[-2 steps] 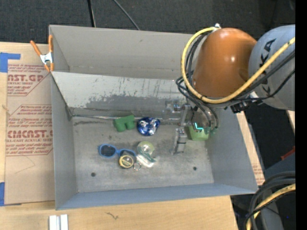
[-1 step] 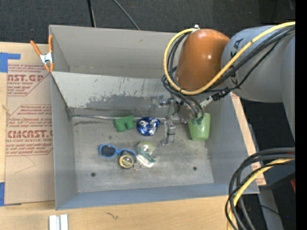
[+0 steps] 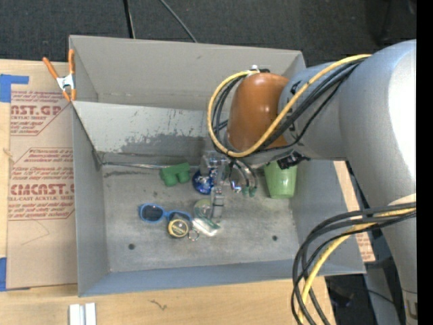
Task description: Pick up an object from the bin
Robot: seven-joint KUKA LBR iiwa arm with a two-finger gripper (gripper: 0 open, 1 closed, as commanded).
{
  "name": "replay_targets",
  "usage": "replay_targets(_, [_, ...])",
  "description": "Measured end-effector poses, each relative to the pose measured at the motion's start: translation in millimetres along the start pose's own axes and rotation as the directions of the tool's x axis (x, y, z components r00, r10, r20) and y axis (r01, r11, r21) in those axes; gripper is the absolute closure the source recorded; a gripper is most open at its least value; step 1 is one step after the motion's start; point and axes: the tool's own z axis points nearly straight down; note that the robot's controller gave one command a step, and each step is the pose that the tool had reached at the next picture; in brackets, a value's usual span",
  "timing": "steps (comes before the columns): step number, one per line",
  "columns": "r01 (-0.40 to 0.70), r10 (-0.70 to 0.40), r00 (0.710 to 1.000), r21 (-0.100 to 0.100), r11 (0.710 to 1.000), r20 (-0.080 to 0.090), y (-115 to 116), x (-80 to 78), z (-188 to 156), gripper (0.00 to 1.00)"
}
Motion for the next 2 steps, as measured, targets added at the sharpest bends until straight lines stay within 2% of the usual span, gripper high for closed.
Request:
replay_targets(1, [0.000,0.000,1.000,0.001,1.000,0.007,-1,-3.0,-6,1.00])
replay_targets(2, [0.042,-0.042,0.999,0.002,0.999,0.007,-15,6.9,-117,1.00])
